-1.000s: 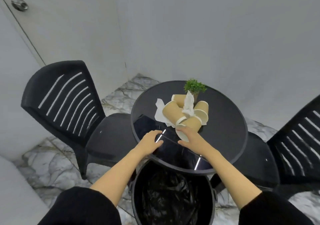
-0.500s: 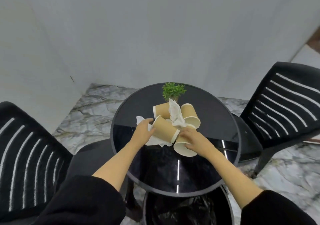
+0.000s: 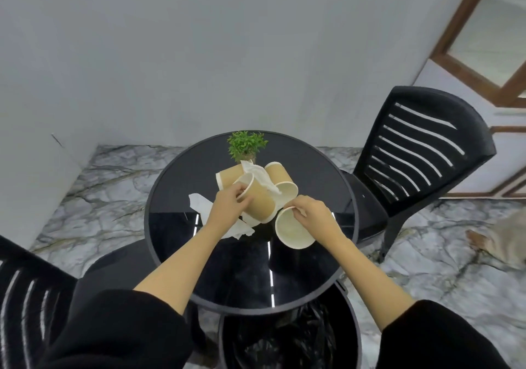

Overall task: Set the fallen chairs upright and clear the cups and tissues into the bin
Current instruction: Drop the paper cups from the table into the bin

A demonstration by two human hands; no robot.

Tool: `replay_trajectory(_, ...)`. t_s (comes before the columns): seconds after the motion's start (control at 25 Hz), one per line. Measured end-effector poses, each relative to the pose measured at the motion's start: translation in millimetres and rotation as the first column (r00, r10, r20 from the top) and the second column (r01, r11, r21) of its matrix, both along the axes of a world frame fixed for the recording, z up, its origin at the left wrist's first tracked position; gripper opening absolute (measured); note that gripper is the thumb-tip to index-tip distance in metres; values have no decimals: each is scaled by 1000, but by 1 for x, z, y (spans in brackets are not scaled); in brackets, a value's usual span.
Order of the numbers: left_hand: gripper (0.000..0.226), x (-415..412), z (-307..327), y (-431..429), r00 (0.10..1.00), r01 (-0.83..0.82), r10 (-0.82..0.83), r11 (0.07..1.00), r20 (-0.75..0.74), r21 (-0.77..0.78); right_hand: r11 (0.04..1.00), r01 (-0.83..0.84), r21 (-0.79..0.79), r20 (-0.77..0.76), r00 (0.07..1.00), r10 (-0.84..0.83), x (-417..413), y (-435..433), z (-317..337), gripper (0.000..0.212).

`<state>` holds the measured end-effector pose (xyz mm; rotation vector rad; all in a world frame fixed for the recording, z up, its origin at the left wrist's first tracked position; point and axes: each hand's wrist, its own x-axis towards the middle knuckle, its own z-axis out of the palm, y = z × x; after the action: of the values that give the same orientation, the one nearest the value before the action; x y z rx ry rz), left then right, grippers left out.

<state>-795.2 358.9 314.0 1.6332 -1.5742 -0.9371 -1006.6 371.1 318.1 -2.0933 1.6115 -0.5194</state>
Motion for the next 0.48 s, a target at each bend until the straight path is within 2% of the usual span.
replay_trajectory(0.2, 17, -49, 22, 50, 999, 1, 2, 998, 43, -70, 998, -62, -15, 25, 998, 63, -48, 34, 16, 26)
replay_trajectory(0.48, 9, -109, 15, 155, 998, -58, 60, 997, 32, -49, 982, -191, -11, 72, 979, 191, -118, 101, 7, 24)
